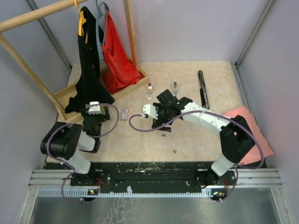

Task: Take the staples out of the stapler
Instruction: Pick up the staple from the center of the board.

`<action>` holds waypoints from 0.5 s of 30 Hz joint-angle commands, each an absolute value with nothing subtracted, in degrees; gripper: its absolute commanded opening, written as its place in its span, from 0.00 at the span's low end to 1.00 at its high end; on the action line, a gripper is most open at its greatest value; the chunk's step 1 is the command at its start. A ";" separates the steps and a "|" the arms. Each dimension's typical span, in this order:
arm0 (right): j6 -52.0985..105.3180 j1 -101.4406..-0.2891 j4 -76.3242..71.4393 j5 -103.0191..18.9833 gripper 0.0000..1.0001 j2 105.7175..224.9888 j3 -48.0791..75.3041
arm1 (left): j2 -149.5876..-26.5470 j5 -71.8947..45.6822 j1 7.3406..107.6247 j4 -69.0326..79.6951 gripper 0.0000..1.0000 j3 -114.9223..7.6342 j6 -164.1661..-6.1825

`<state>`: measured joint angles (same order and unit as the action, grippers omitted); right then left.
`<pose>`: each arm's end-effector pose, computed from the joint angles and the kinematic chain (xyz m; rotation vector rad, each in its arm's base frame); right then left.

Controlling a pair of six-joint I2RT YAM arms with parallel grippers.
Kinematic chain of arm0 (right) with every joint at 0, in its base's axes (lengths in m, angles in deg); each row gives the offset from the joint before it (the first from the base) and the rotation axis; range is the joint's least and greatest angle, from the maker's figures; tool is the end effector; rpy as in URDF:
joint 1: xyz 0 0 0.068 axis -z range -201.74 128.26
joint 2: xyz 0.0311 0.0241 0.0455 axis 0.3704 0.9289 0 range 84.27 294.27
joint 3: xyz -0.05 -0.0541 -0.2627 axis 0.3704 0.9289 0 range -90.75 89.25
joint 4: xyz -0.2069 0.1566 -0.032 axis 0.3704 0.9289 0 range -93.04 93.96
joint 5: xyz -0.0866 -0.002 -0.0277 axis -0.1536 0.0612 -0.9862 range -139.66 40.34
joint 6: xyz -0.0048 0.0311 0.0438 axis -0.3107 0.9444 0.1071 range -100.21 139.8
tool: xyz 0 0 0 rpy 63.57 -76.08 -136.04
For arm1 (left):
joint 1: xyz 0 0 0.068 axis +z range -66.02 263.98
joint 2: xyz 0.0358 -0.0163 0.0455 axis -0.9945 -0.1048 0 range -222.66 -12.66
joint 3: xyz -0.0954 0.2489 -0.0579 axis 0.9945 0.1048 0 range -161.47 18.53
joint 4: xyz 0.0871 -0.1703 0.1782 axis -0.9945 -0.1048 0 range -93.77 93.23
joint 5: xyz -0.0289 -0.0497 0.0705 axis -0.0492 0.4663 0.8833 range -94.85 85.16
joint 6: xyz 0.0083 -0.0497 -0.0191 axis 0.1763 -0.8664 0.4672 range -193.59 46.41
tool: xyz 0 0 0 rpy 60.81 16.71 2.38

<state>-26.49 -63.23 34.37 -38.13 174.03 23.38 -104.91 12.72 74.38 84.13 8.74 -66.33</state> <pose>0.2345 0.2170 0.2377 -1.8679 1.8440 0.2367 0.2284 -0.0278 0.1394 -0.0032 1.6009 0.2131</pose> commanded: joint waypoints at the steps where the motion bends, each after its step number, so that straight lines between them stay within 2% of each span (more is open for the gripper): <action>1: -24.41 -63.35 37.52 -33.56 0.86 178.15 19.86 | -105.06 12.61 74.74 85.40 1.00 7.98 -67.30; 9: -22.35 -65.85 32.61 -38.41 0.82 182.11 24.29 | -105.03 12.65 74.75 85.39 1.00 7.98 -67.33; 12: -21.77 -66.01 32.47 -39.02 0.78 182.95 24.04 | -105.03 12.65 74.75 85.40 1.00 7.98 -67.33; 15: -21.70 -66.17 33.13 -39.12 0.69 184.16 23.78 | -105.03 12.64 74.77 85.34 1.00 7.98 -67.31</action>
<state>-22.95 -65.83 34.26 -38.46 183.36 24.76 -104.91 12.72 74.40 84.13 8.74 -66.31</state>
